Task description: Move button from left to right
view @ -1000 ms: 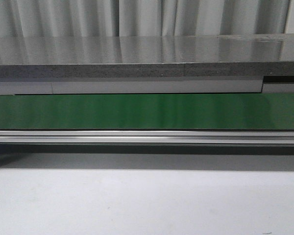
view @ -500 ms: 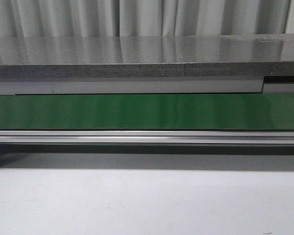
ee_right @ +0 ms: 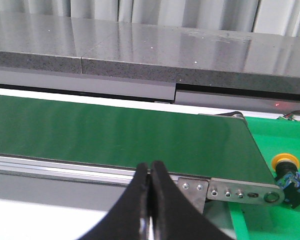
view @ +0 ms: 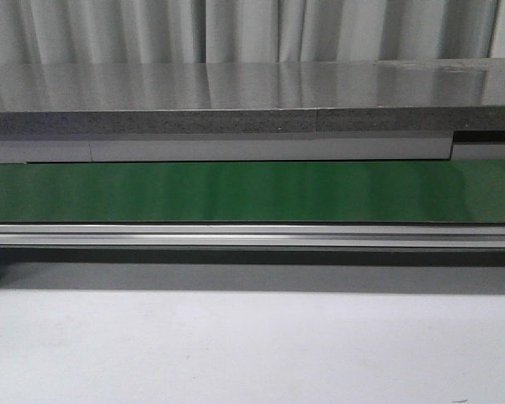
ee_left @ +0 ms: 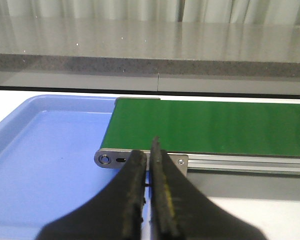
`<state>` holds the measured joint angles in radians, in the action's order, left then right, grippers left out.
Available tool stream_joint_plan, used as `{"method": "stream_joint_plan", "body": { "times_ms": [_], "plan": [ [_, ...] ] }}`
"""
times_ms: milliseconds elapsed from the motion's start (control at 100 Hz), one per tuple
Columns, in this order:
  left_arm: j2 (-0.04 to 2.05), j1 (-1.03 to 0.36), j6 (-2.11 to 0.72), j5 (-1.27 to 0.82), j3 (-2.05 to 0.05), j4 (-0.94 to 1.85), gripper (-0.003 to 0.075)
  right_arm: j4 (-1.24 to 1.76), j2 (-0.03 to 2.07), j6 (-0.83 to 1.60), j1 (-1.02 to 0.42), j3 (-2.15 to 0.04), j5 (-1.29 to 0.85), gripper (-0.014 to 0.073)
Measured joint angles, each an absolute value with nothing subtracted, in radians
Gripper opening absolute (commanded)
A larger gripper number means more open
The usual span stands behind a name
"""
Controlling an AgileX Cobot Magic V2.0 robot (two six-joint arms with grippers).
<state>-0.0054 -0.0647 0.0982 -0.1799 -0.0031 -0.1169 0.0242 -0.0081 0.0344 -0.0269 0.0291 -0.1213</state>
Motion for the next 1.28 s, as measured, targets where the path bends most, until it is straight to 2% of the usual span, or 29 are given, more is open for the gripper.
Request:
{"method": "stream_joint_plan", "body": {
  "times_ms": [360, 1280],
  "plan": [
    [-0.005, -0.104, 0.117, -0.105, -0.003, -0.125, 0.0005, 0.024, -0.008, 0.034, -0.027, 0.029, -0.123, -0.0121],
    [-0.005, -0.108, 0.118, -0.103, -0.003, -0.125, 0.0005, 0.024, -0.008, 0.034, -0.027, 0.029, -0.123, -0.0121]
  ]
}}
